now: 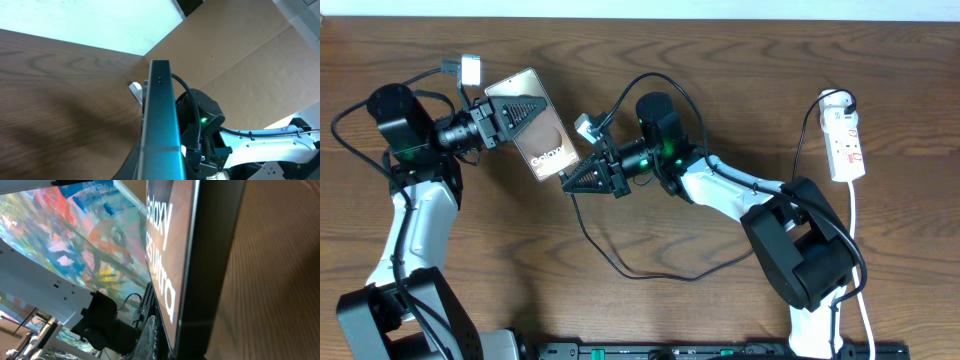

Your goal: Plug charger to phone and switch on socket

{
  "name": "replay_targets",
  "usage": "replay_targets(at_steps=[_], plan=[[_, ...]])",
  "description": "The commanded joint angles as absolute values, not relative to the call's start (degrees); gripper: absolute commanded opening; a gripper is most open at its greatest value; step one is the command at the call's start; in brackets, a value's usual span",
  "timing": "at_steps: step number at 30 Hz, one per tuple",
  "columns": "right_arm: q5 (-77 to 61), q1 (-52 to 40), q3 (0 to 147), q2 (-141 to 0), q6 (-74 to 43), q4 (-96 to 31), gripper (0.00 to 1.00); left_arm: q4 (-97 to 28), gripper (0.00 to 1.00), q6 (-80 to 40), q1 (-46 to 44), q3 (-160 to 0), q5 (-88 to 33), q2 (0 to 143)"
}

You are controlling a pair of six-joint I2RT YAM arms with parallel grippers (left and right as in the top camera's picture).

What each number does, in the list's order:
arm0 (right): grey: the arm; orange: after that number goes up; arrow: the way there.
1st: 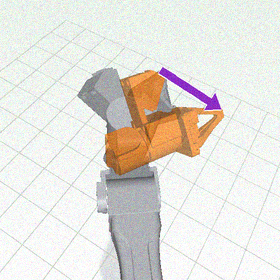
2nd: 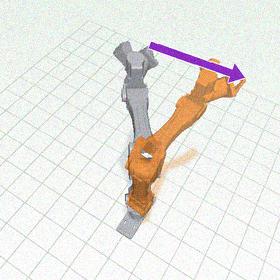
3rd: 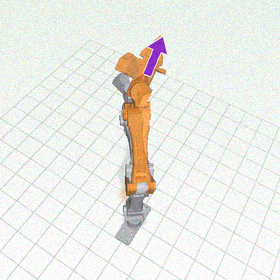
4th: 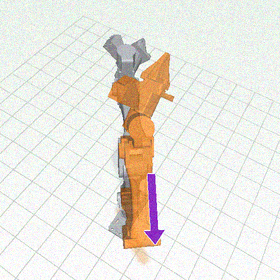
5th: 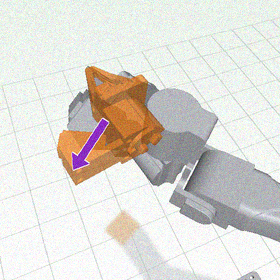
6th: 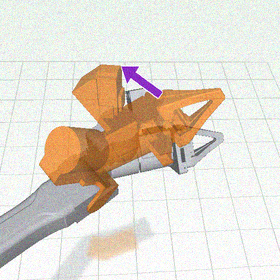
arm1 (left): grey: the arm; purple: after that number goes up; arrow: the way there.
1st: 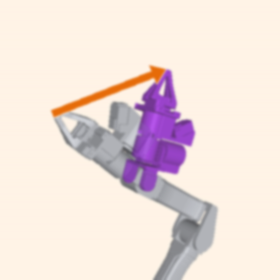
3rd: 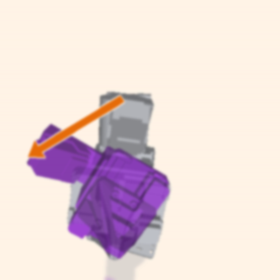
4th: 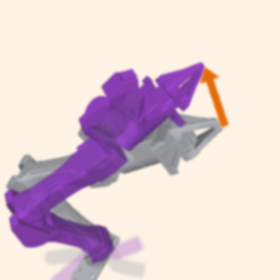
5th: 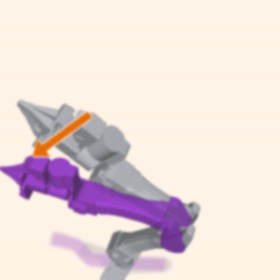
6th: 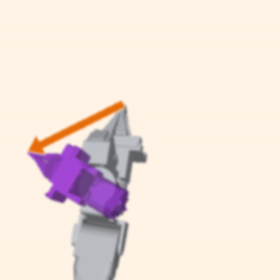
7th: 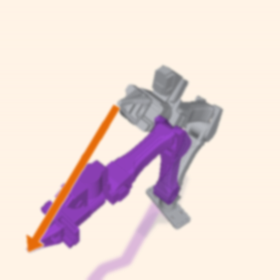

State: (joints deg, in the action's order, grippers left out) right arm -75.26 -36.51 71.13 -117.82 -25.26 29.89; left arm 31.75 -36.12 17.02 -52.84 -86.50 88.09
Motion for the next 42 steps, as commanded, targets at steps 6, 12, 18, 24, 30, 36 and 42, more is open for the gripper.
replay_targets(at_steps=[6, 12, 18, 24, 30, 36, 42], plan=[[-74.08, -35.11, 71.64, -117.86, -25.69, 30.72, 0.01, 31.83, 0.07, -35.55, 16.29, -51.99, -90.04, 87.61], [-75.7, -35.11, 71.64, -117.86, -25.69, 31.46, 0.01, 31.83, 0.07, -35.09, 16.29, -51.94, -90.06, 87.61], [-77.1, -34.96, 71.64, -117.86, -26.17, 32.62, 0.01, 31.81, 0.08, -34.59, 16.29, -51.94, -90.06, 87.61], [-77.1, -34.89, 71.64, -117.86, -26.35, 32.6, 0.01, 31.83, 0.07, -34.5, 16.29, -51.94, -90.06, 87.61], [-77.03, -34.89, 71.64, -117.86, -27.88, 32.62, 0.01, 31.83, 0.07, -34.26, 16.29, -51.94, -90.06, 87.61], [-76.62, -34.89, 71.64, -117.86, -32.01, 33.8, 0.01, 31.81, 0.07, -33.58, 16.08, -51.94, -90.06, 87.61], [-76.42, -34.89, 71.64, -117.86, -35.38, 35.55, 0.01, 31.81, 0.07, -33.39, 15.66, -51.94, -90.04, 87.61]])
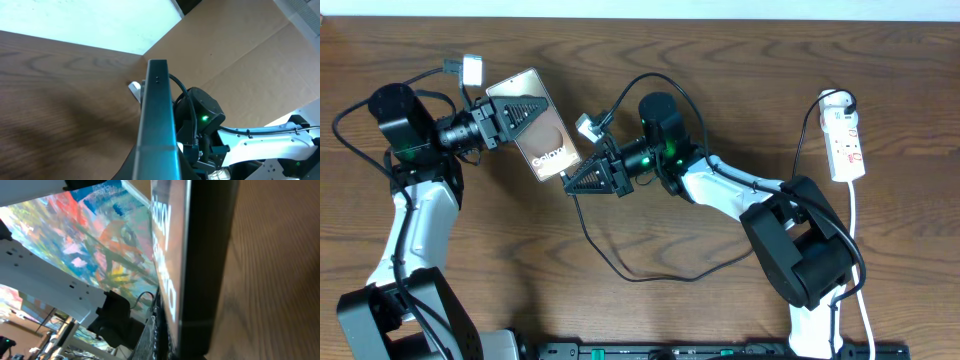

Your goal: Plug charger to phone and switch on socket

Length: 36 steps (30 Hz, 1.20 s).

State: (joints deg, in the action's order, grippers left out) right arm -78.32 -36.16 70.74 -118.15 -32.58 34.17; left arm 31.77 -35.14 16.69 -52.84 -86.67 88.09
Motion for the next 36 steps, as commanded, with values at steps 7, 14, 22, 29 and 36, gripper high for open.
replay_targets(at_steps=[7, 14, 22, 29, 36], plan=[[-75.33, -34.89, 71.64, -117.86, -37.63, 35.59, 0.01, 31.83, 0.07, -33.39, 15.66, -51.94, -90.04, 87.61], [-75.42, -34.92, 71.64, -117.86, -36.99, 35.55, 0.01, 31.83, 0.07, -33.43, 15.66, -51.94, -90.02, 87.61], [-78.83, -34.96, 71.61, -117.86, -34.72, 34.94, 0.01, 32.08, 0.07, -36.23, 16.08, -51.99, -87.02, 87.61], [-81.01, -35.59, 71.55, -117.89, -32.27, 34.28, 0.01, 32.53, 0.07, -38.87, 17.39, -51.99, -85.62, 87.61], [-80.97, -36.05, 71.55, -117.89, -29.91, 31.68, 0.01, 32.51, 0.08, -41.23, 18.09, -51.99, -84.18, 87.61]])
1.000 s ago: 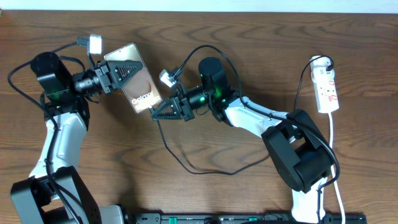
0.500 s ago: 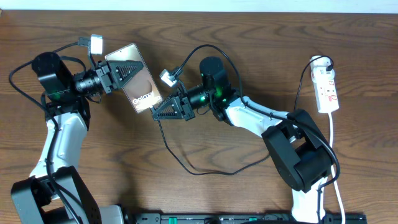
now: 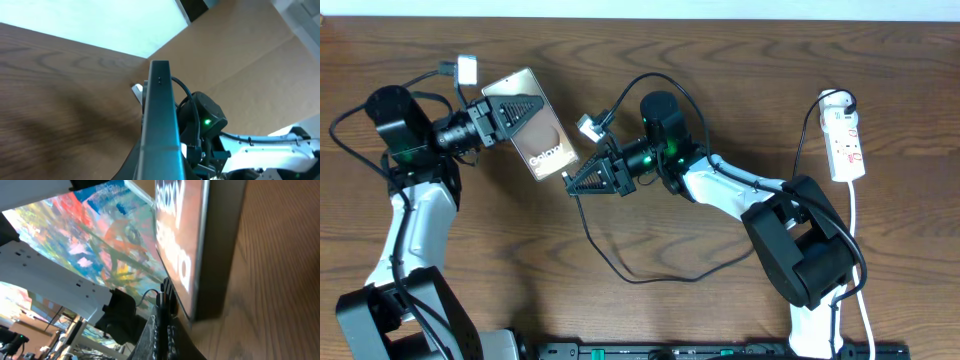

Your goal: Plug charger to phone and switch on socket

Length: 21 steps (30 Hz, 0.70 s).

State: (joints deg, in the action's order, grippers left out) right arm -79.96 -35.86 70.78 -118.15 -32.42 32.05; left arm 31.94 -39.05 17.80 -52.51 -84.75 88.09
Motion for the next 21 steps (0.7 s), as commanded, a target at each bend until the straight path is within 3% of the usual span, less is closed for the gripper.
replay_targets(at_steps=[1, 21], plan=[[-80.95, -36.05, 71.55, -117.89, -29.91, 31.7, 0.01, 32.51, 0.07, -41.23, 18.09, -51.99, -84.2, 87.61], [-79.18, -36.69, 71.55, -117.89, -29.93, 32.38, 0.01, 32.42, 0.08, -41.23, 17.56, -51.96, -85.52, 87.61]])
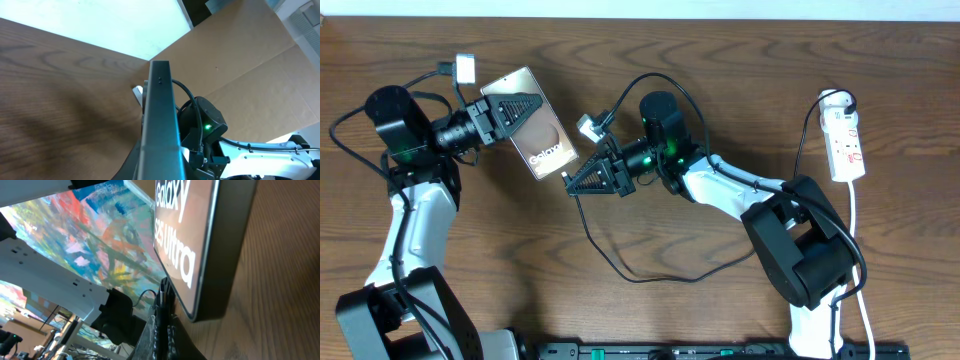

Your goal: Plug charger to phone and switch on socket

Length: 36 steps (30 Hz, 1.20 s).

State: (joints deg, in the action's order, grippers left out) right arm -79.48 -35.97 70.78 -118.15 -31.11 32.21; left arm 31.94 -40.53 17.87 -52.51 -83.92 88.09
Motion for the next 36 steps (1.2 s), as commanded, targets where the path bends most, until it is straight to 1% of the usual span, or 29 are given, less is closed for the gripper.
replay_targets(at_steps=[1, 7, 36], plan=[[-79.15, -36.71, 71.55, -117.89, -29.93, 32.38, 0.01, 32.42, 0.08, -41.23, 17.41, -51.96, -85.52, 87.61], [-78.96, -36.71, 71.55, -117.89, -29.93, 32.38, 0.01, 32.45, 0.07, -41.01, 16.25, -51.96, -85.47, 87.61], [-78.98, -36.4, 71.55, -117.89, -29.91, 32.38, 0.01, 32.47, 0.08, -38.57, 16.32, -51.96, -86.59, 87.61]])
